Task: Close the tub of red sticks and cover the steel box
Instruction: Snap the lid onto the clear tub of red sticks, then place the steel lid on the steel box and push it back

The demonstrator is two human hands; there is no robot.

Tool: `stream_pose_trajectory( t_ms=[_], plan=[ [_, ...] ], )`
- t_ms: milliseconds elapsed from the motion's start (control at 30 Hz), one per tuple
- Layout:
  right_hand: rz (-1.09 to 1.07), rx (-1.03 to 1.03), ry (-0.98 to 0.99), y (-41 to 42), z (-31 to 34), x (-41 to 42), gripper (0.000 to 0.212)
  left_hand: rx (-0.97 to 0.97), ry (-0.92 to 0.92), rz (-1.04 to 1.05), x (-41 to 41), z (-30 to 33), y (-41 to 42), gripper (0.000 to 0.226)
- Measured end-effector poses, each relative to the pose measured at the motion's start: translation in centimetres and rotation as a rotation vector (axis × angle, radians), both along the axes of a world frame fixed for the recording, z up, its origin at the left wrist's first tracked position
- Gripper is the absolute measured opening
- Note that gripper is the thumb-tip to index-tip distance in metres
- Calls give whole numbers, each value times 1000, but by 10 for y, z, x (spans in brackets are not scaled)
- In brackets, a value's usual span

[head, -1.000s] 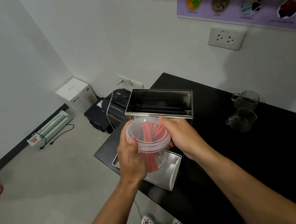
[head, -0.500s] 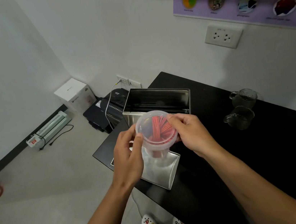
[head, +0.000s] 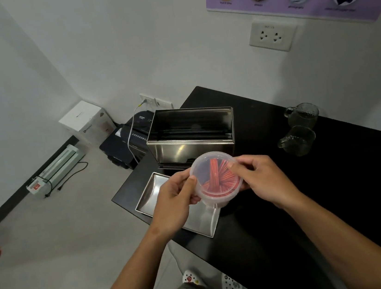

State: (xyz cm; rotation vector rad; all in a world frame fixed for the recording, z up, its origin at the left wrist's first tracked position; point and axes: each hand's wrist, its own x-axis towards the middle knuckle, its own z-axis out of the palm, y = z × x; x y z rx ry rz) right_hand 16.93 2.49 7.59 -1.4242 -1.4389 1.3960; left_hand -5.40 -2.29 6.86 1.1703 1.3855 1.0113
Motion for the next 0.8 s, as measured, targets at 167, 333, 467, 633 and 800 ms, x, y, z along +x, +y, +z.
stream_pose_trajectory(
  t_ms=[167, 333, 467, 633, 800],
  plan=[
    [-68, 20, -166, -2, -10, 38, 16, -31, 64, -116, 28, -13, 12, 28],
    [-143, -27, -274, -10, -21, 74, 30, -37, 129, -242, 62, -31, 22, 30],
    [-179, -73, -314, -19, -32, 97, 35, -18, 149, -338, 82, -43, 24, 29],
    [-208, -125, -348, -29, -44, 114, 33, -38, 230, -398, 98, -54, 26, 31],
    [-186, -120, -379, -32, -42, 118, 19, -45, 256, -397, 101, -58, 26, 34]
  ],
)
